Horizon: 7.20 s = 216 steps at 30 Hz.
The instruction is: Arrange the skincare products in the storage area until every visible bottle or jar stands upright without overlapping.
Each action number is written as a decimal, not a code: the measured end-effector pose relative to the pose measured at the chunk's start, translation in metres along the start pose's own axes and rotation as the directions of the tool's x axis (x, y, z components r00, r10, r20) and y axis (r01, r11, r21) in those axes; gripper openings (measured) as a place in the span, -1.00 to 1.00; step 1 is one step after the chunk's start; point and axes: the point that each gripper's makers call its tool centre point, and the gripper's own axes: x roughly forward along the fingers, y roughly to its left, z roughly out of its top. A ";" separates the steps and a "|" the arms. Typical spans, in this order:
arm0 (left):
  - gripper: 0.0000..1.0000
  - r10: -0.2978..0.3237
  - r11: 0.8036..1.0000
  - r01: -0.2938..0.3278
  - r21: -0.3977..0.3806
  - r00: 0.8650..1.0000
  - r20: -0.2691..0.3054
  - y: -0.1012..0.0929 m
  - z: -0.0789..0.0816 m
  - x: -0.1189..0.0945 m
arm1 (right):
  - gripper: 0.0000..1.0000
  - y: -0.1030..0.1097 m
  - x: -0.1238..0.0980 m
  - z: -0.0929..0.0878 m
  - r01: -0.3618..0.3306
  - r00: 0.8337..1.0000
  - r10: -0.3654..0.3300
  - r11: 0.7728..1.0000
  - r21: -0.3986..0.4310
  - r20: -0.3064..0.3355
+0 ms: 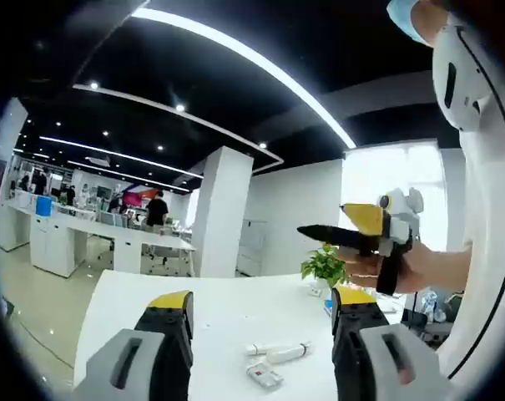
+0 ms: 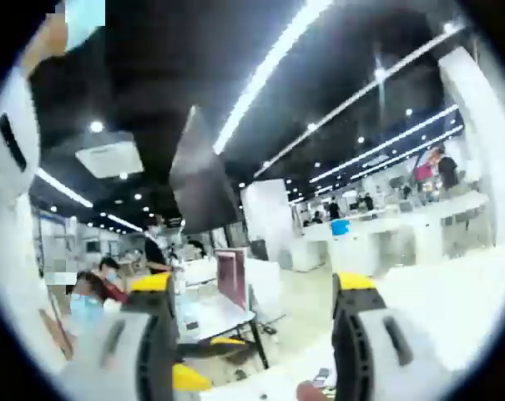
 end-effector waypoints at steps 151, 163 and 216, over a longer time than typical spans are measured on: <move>0.92 0.031 0.997 -0.045 -0.057 0.975 -0.219 0.048 -0.071 0.091 | 0.57 -0.271 -0.116 -0.186 0.281 0.783 -0.316 0.948 -0.148 -0.536; 0.87 0.100 0.992 -0.115 -0.044 0.962 -0.255 0.037 -0.072 0.062 | 0.39 -0.319 -0.092 -0.245 0.204 0.677 -0.268 0.963 -0.175 -0.685; 0.78 0.344 0.931 -0.364 -0.004 0.883 -0.318 0.033 -0.081 0.016 | -0.50 -0.337 -0.059 -0.368 -0.258 0.339 -0.004 0.961 -0.097 -0.941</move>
